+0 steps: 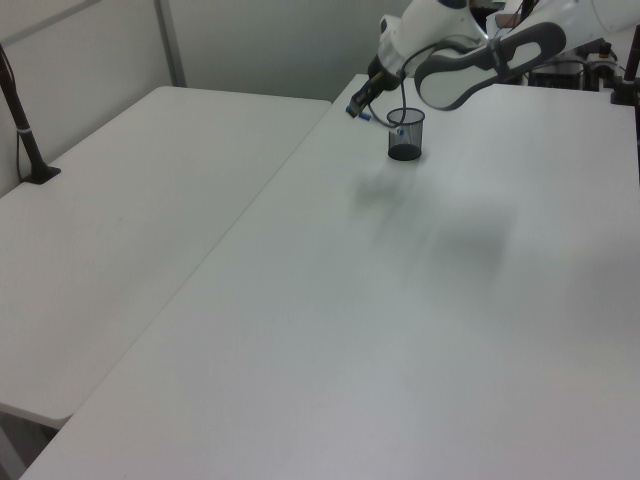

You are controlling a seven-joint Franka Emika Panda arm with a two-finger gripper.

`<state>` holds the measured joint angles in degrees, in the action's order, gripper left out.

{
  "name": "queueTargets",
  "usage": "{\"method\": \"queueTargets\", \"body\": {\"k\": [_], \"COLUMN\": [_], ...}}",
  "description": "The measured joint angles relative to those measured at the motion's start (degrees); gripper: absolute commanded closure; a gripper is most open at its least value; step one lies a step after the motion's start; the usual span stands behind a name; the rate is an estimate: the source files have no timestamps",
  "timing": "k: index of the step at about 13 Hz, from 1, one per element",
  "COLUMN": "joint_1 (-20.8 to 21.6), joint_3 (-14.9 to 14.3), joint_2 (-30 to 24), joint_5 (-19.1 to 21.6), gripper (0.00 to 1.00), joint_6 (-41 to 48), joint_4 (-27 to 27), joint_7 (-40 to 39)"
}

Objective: Insert the marker
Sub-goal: 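Lift the marker and carry it above the black mesh pen cup, then lower the marker into the cup and open the gripper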

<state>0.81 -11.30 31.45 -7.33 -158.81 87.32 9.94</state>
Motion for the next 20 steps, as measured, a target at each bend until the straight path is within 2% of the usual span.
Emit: {"method": "queueTargets", "body": {"k": [2,6,11,12,13,14,15,16,20], "joint_1": [-0.9,-5.0,-8.3,-8.5,-8.7,-8.7,-8.8,-8.8,-8.7], "joint_3": [-1.4,-1.7,-1.7,-1.7,-1.7,-1.7,-1.7,-1.7,-1.6], "joint_2": [0.1,0.8,5.5,5.9,6.1,6.1,6.1,6.1,6.1], "joint_5": [0.0,0.0,0.0,0.0,0.0,0.0,0.0,0.0,0.0], "gripper": [0.87,0.87,0.85,0.80,0.70,0.47,0.08,0.00,0.00], "joint_6": [-5.1,-12.4,-19.4,-19.8,-20.0,-20.0,-20.0,-20.0,-20.0], "joint_4": [0.4,1.4,1.9,1.9,1.8,1.8,1.7,1.6,1.4], "joint_7": [1.1,2.0,2.0,2.0,2.0,2.0,2.0,2.0,2.3]}}
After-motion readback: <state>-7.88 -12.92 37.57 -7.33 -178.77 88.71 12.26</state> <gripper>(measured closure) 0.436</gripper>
